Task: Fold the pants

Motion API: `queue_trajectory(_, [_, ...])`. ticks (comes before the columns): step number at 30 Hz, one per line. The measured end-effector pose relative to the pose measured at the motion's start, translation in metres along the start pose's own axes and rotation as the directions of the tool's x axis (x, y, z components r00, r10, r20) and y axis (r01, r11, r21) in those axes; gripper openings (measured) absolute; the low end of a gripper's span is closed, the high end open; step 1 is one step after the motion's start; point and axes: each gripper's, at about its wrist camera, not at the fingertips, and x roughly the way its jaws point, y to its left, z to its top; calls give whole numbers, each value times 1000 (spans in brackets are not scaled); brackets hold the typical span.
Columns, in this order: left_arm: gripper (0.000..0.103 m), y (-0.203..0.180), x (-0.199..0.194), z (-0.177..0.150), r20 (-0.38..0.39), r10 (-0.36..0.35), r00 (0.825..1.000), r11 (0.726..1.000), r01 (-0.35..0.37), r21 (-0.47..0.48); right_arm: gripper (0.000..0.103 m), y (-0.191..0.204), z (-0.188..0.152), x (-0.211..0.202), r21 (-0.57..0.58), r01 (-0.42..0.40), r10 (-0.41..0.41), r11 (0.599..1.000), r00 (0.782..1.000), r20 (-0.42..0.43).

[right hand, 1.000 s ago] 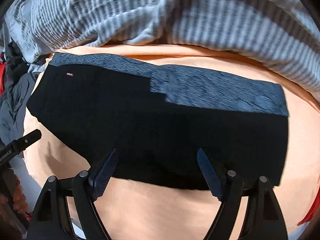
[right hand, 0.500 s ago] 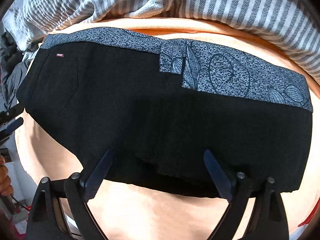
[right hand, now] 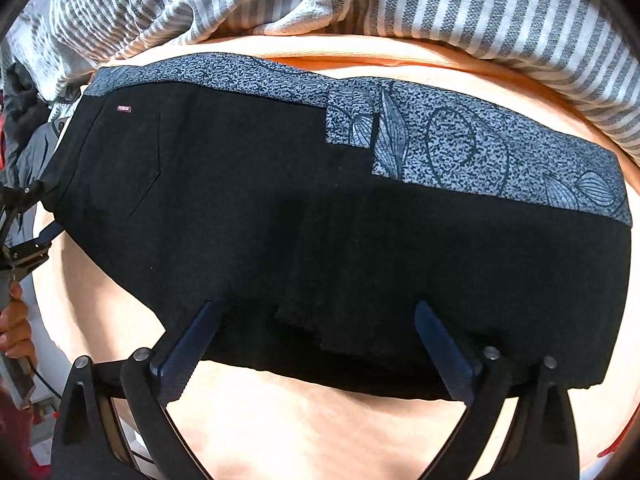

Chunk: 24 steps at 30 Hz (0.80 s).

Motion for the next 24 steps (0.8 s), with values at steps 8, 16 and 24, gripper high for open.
queue_trajectory(8, [76, 2, 3, 3, 10, -31, 999, 999, 32, -15, 103, 5, 1, 7, -1, -3, 3, 1000, 1000, -4])
queue_trajectory(16, [73, 4, 10, 7, 66, -38, 997, 997, 42, -62, 103, 1, 5, 4, 3, -25, 25, 1000, 1000, 7])
queue_trajectory(24, [30, -33, 0, -3, 140, 198, 970, 974, -211, 83, 95, 1, 14, -14, -15, -12, 11, 1000, 1000, -24])
